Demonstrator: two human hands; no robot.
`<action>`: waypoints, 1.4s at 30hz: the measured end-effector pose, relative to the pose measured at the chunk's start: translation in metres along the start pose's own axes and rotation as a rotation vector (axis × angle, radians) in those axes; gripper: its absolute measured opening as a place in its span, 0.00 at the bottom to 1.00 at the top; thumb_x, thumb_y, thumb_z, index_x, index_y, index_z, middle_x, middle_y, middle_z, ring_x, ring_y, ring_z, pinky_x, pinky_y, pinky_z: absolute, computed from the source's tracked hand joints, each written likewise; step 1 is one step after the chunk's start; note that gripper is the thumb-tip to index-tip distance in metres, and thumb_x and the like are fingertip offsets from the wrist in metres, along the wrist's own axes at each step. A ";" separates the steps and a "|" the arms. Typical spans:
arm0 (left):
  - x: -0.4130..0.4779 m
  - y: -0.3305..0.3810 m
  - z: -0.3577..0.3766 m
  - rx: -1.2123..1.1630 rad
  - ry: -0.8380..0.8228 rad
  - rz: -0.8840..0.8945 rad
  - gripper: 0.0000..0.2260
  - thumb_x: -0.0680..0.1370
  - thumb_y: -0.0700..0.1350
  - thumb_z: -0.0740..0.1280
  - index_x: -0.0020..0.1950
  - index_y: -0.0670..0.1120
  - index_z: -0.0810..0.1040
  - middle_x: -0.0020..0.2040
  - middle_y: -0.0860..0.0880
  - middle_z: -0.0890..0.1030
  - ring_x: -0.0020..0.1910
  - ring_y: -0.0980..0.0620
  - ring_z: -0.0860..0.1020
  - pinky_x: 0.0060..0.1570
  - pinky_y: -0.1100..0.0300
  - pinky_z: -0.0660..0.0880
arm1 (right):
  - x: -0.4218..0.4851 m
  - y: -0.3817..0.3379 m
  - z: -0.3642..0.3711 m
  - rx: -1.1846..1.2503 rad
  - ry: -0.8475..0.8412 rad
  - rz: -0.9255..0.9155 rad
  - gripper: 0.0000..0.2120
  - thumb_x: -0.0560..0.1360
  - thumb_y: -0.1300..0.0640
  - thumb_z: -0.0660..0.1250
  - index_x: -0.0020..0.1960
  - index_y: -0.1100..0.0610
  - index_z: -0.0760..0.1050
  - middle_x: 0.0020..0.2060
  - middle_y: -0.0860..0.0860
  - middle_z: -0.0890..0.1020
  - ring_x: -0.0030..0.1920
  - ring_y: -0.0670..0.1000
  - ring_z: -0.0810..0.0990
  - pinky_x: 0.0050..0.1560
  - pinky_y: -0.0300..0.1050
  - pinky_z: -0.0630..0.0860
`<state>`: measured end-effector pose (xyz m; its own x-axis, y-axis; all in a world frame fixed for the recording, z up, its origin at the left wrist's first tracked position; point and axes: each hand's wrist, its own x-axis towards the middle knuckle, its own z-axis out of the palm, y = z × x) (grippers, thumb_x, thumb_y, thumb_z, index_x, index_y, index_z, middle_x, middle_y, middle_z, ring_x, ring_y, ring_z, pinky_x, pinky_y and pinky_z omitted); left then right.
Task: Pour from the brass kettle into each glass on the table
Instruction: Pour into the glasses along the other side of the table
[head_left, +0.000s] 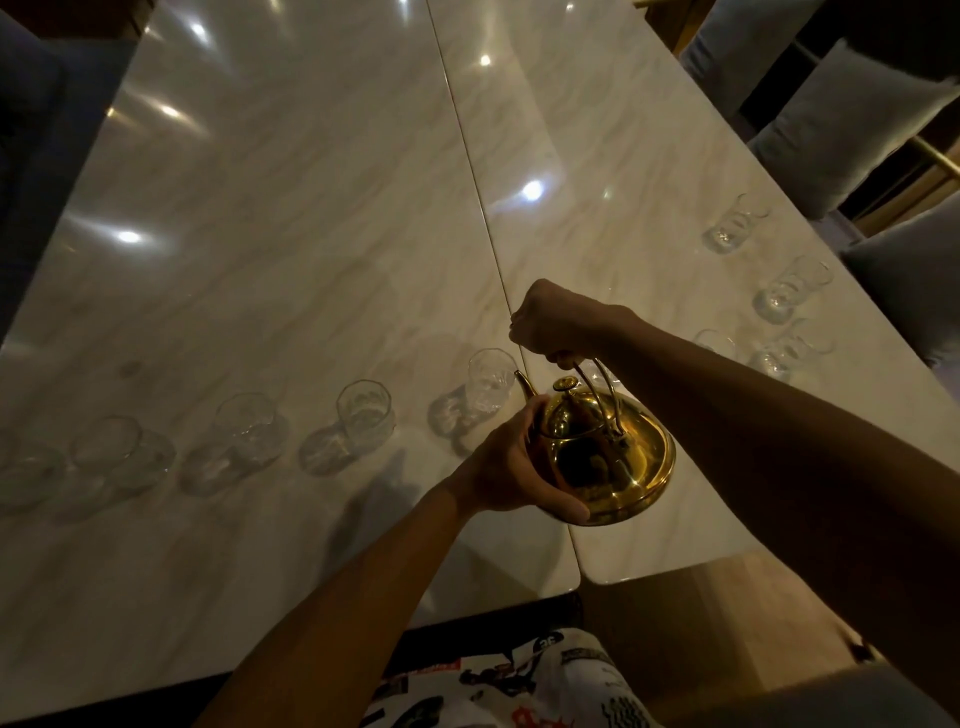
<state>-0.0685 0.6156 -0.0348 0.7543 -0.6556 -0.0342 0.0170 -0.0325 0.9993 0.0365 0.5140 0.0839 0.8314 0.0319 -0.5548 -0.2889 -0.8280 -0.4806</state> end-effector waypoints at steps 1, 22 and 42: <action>0.000 0.000 0.000 -0.003 -0.004 -0.004 0.45 0.64 0.27 0.81 0.75 0.42 0.64 0.68 0.52 0.76 0.70 0.51 0.75 0.63 0.58 0.78 | 0.000 0.000 0.000 0.003 0.001 0.003 0.12 0.79 0.62 0.62 0.52 0.72 0.76 0.35 0.59 0.74 0.28 0.53 0.72 0.25 0.43 0.70; 0.001 0.003 -0.003 -0.039 -0.044 -0.040 0.44 0.65 0.25 0.79 0.75 0.39 0.63 0.68 0.51 0.76 0.68 0.54 0.76 0.60 0.61 0.78 | -0.005 -0.004 -0.004 -0.027 0.020 0.011 0.09 0.79 0.62 0.62 0.43 0.66 0.74 0.29 0.57 0.71 0.26 0.52 0.71 0.24 0.42 0.70; -0.004 0.002 -0.001 -0.064 -0.045 -0.035 0.43 0.65 0.22 0.77 0.75 0.38 0.62 0.67 0.51 0.75 0.67 0.58 0.77 0.58 0.64 0.78 | -0.014 -0.013 -0.004 -0.066 0.013 0.029 0.10 0.79 0.62 0.61 0.41 0.66 0.72 0.29 0.57 0.71 0.25 0.51 0.69 0.24 0.41 0.68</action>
<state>-0.0703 0.6189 -0.0328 0.7220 -0.6885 -0.0682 0.0858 -0.0087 0.9963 0.0311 0.5220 0.1007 0.8295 0.0000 -0.5586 -0.2815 -0.8637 -0.4181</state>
